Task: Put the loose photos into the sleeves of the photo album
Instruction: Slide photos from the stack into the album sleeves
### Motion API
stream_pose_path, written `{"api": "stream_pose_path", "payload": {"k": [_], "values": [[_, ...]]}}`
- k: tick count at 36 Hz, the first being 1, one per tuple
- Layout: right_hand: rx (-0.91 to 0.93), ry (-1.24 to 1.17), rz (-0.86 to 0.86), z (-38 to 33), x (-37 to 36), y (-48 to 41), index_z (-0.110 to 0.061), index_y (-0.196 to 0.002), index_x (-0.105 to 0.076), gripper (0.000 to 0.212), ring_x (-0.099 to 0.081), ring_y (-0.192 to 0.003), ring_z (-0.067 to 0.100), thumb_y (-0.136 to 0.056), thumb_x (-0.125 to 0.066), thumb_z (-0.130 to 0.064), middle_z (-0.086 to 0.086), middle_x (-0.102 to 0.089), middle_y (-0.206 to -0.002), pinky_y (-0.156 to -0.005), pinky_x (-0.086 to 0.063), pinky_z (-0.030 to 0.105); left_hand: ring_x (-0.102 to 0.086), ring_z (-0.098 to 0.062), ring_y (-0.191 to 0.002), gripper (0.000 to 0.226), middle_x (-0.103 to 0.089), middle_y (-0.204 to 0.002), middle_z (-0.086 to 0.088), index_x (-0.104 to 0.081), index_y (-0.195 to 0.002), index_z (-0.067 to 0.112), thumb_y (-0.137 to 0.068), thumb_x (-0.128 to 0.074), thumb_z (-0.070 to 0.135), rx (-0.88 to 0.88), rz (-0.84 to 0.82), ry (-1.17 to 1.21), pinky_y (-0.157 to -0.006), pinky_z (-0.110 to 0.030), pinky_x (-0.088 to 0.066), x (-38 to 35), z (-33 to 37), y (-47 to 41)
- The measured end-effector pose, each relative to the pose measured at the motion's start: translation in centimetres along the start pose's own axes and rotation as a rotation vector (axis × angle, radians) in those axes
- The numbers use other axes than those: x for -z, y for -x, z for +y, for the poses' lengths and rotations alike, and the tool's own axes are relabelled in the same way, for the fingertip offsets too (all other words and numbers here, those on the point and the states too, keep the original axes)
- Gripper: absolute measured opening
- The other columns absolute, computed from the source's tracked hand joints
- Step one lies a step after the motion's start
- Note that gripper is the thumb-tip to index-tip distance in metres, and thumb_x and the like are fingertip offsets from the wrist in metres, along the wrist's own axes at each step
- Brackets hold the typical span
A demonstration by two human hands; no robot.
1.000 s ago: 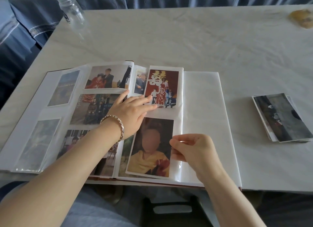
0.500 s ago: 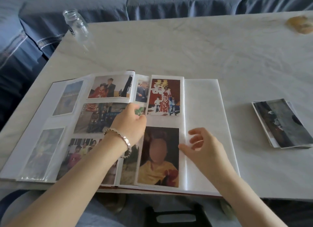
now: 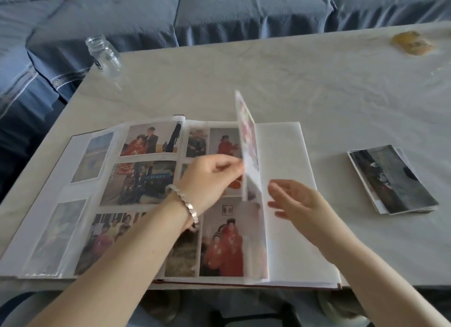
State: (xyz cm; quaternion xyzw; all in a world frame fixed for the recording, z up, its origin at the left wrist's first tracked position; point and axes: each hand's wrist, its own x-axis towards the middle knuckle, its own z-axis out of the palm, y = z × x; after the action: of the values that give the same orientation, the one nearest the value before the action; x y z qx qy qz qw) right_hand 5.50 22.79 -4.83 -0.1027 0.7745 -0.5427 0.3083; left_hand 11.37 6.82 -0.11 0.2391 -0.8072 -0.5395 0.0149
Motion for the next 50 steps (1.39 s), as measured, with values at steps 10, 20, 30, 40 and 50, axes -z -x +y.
{"api": "stream_pose_path", "payload": {"k": [10, 20, 30, 40, 50], "values": [[-0.096, 0.084, 0.122, 0.8, 4.8, 0.3, -0.015, -0.109, -0.064, 0.021, -0.067, -0.066, 0.020, -0.088, -0.061, -0.018, -0.003, -0.071, -0.080, -0.061, -0.057, 0.030, -0.023, -0.027, -0.137, 0.067, -0.012, -0.151, -0.006, -0.019, -0.144, 0.026, -0.089, -0.054, 0.045, 0.146, -0.015, -0.758, -0.108, -0.040, -0.034, -4.5, -1.6, -0.3], [0.135, 0.513, 0.234, 2.0, 2.4, 0.7, -0.024, -0.133, -0.046, 0.046, -0.043, -0.113, 0.006, -0.089, -0.059, -0.017, -0.005, -0.043, -0.130, -0.086, -0.034, 0.009, -0.036, -0.034, -0.126, 0.092, -0.027, -0.139, -0.017, -0.010, -0.145, 0.021, -0.078, -0.067, 0.046, 0.418, 0.166, -0.572, -0.098, -0.041, -0.038, -3.4, -2.5, -0.7], [0.045, 0.214, -0.023, 1.1, -1.1, -0.9, -0.022, -0.134, -0.044, 0.051, -0.055, -0.088, 0.000, -0.087, -0.062, -0.031, -0.009, -0.060, -0.112, -0.059, -0.043, 0.003, -0.063, -0.027, -0.093, 0.078, -0.065, -0.092, -0.011, -0.032, -0.136, -0.005, -0.074, -0.072, 0.020, 0.498, 0.242, 0.129, -0.081, -0.040, -0.050, -2.2, -2.9, -2.1], [-0.015, 0.110, -0.036, 1.5, -1.0, -1.3, -0.019, -0.127, -0.049, 0.043, -0.065, -0.089, 0.009, -0.087, -0.063, -0.017, -0.006, -0.066, -0.100, -0.063, -0.056, 0.018, -0.051, 0.001, -0.067, 0.013, -0.058, -0.073, 0.013, -0.069, -0.093, 0.017, -0.080, -0.071, 0.017, 0.191, 0.117, 0.063, -0.056, -0.008, -0.041, -0.7, -0.9, -2.3], [0.070, 0.063, -0.062, 0.8, -0.8, -0.8, -0.025, -0.129, -0.045, 0.038, -0.062, -0.100, 0.010, -0.092, -0.052, -0.022, -0.012, -0.062, -0.105, -0.076, -0.055, 0.022, -0.038, 0.002, -0.032, 0.035, -0.040, -0.031, 0.013, -0.054, -0.052, 0.015, -0.083, -0.069, 0.017, -0.013, 0.023, -0.306, -0.038, -0.007, -0.029, 0.1, 1.4, -2.9]]}}
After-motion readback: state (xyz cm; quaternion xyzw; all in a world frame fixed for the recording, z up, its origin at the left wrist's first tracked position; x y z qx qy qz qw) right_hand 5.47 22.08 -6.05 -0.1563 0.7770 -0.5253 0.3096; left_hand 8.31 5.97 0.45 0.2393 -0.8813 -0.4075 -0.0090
